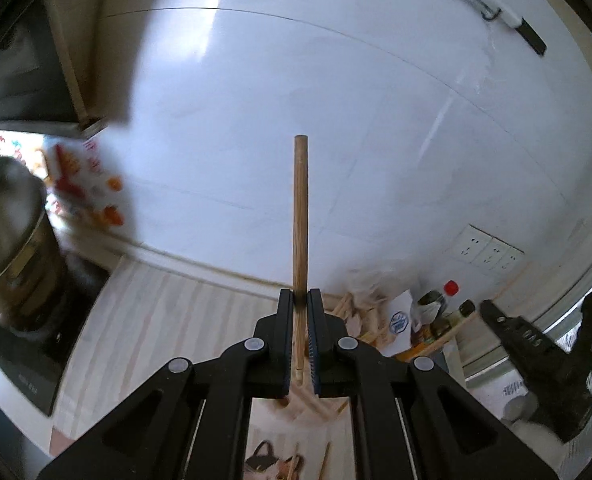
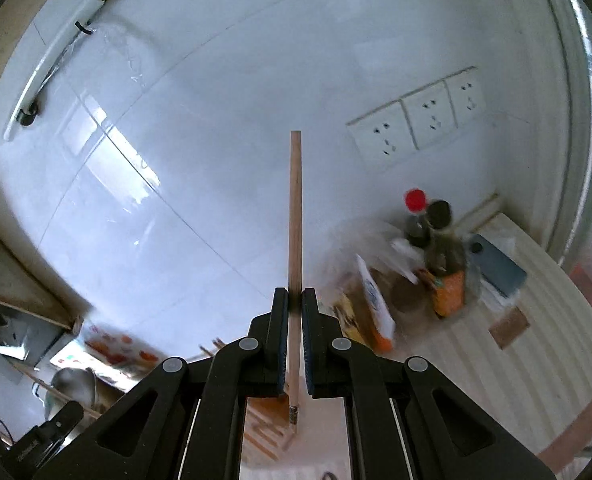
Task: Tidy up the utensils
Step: 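Lift both chopsticks and carry them over the utensil holder, then open both tools to drop the chopsticks into the holder, then lower the left tool onto a chopstick while the right tool lowers onto another, then close the left tool on a chopstick while the right tool grasps another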
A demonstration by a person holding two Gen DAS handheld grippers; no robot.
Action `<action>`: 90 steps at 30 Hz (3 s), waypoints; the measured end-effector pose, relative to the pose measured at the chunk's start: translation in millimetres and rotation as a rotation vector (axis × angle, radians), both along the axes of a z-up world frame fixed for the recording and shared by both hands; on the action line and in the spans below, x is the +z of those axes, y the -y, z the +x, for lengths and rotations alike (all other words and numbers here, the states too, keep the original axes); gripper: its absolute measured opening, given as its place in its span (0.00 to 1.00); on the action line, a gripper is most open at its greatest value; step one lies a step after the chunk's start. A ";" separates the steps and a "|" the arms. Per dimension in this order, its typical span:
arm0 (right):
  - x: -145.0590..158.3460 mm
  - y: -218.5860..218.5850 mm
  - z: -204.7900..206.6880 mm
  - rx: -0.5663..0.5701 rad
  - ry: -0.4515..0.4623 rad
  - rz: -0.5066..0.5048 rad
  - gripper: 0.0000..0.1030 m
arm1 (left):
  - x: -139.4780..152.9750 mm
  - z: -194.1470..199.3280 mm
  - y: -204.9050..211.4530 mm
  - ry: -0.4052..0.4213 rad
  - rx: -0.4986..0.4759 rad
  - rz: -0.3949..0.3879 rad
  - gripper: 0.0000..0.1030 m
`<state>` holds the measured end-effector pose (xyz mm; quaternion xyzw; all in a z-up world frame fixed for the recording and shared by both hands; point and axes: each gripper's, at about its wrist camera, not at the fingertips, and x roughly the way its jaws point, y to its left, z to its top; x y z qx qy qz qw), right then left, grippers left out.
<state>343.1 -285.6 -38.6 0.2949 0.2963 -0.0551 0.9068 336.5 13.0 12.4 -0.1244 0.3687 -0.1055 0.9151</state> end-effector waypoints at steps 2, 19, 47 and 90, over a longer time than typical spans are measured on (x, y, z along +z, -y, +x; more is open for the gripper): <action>-3.8 -5.0 13.5 0.018 -0.006 0.005 0.07 | -3.2 18.3 14.5 -0.006 -0.019 0.020 0.04; -52.4 -23.0 56.7 0.164 -0.112 0.013 0.11 | -52.0 69.2 54.1 -0.160 -0.145 0.098 0.11; -190.8 -34.3 -80.8 0.146 -0.520 -0.151 0.70 | -264.3 -75.5 -25.0 -0.458 0.051 0.422 1.00; -348.1 27.6 -178.4 0.179 -0.876 -0.272 0.08 | -352.1 -122.0 119.8 -0.637 -0.362 0.442 0.06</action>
